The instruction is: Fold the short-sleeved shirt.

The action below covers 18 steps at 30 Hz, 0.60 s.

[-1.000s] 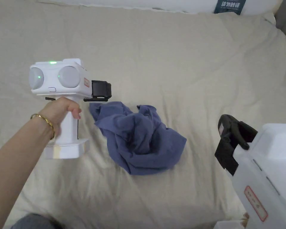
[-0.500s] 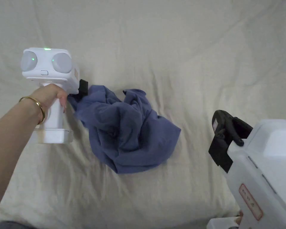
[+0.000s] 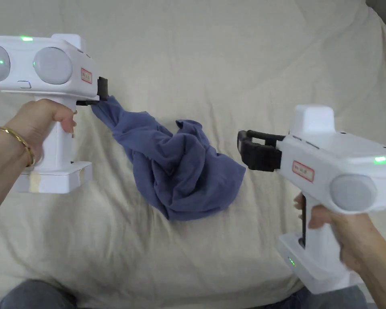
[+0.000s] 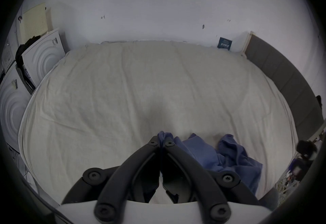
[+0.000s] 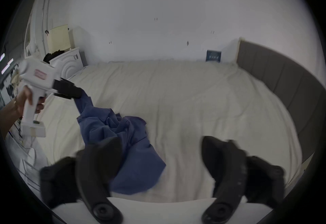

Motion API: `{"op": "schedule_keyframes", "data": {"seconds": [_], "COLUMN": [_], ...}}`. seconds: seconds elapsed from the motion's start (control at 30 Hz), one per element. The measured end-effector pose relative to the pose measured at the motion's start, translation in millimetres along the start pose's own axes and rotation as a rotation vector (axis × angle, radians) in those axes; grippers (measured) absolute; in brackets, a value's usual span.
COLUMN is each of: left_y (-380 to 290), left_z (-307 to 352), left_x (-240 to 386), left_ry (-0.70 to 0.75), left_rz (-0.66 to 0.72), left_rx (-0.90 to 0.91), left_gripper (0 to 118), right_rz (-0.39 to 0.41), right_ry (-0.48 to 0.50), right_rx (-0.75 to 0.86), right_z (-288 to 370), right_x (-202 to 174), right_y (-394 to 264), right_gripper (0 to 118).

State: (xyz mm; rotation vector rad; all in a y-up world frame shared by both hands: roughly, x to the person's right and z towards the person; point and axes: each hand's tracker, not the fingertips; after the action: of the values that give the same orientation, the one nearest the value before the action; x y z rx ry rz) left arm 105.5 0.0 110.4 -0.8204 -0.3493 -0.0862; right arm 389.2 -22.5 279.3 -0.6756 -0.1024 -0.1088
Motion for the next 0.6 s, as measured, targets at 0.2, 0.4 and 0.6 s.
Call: {"op": "schedule_keyframes", "data": {"seconds": [0.2, 0.4, 0.6], "left_y": [-16.5, -36.0, -34.5], "left_z": [20.4, 18.7, 37.1], "left_x": [-16.6, -28.5, -48.9], "left_ry": [0.005, 0.036, 0.041], "left_rz": [0.024, 0.022, 0.140], "left_rx": [0.006, -0.021, -0.005], "left_gripper": [1, 1, 1], "right_rz": [-0.086, -0.171, -0.196], "right_ry": [-0.045, -0.005, 0.060], "right_rx": [-0.274, -0.394, -0.290], "right_z": [-61.8, -42.3, -34.8], "right_x": [1.4, 13.7, 31.1], "right_y": [-1.1, -33.1, -19.2], "right_gripper": [111, 6, 5]}}
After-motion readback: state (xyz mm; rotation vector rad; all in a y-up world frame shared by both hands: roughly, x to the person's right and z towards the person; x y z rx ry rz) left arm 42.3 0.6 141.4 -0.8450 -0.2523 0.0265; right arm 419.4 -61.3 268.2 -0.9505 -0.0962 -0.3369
